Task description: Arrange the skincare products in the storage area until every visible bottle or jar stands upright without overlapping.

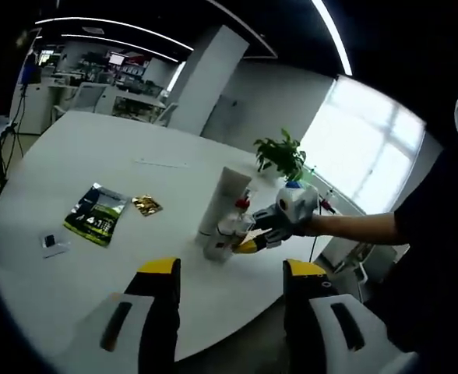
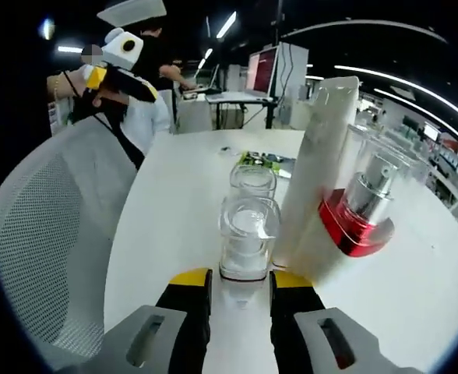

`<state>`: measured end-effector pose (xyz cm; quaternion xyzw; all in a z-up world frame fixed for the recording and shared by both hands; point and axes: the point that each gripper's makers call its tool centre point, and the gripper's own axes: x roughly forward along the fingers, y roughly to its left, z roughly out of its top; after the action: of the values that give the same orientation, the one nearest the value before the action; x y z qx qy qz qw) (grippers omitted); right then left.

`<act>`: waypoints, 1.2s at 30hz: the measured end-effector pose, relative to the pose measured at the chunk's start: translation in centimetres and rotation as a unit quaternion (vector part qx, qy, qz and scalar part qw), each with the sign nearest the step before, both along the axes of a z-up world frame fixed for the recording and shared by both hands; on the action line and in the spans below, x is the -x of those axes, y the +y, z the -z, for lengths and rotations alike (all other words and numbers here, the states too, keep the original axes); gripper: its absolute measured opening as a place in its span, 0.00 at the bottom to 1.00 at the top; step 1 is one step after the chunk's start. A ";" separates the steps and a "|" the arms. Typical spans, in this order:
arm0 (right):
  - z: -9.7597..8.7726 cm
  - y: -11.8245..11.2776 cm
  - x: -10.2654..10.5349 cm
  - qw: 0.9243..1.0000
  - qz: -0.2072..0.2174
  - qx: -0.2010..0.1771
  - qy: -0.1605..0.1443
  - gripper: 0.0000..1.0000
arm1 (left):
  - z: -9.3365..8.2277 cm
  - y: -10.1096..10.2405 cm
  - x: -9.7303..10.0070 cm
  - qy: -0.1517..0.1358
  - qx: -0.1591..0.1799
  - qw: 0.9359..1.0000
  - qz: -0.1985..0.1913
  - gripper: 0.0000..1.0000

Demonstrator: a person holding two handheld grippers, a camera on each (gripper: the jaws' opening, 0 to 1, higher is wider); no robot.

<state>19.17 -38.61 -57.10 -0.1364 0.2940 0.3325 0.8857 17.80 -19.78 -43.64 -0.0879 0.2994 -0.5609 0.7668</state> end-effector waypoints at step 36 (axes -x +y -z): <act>1.0 -0.5 0.0 0.995 0.095 -0.003 0.026 0.16 | -0.7 0.3 0.1 -0.014 0.011 1.000 0.003 0.46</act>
<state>19.18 -39.11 -58.15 -0.0962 0.3272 0.2511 0.9059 17.72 -19.52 -42.94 -0.0875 0.2823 -0.5676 0.7684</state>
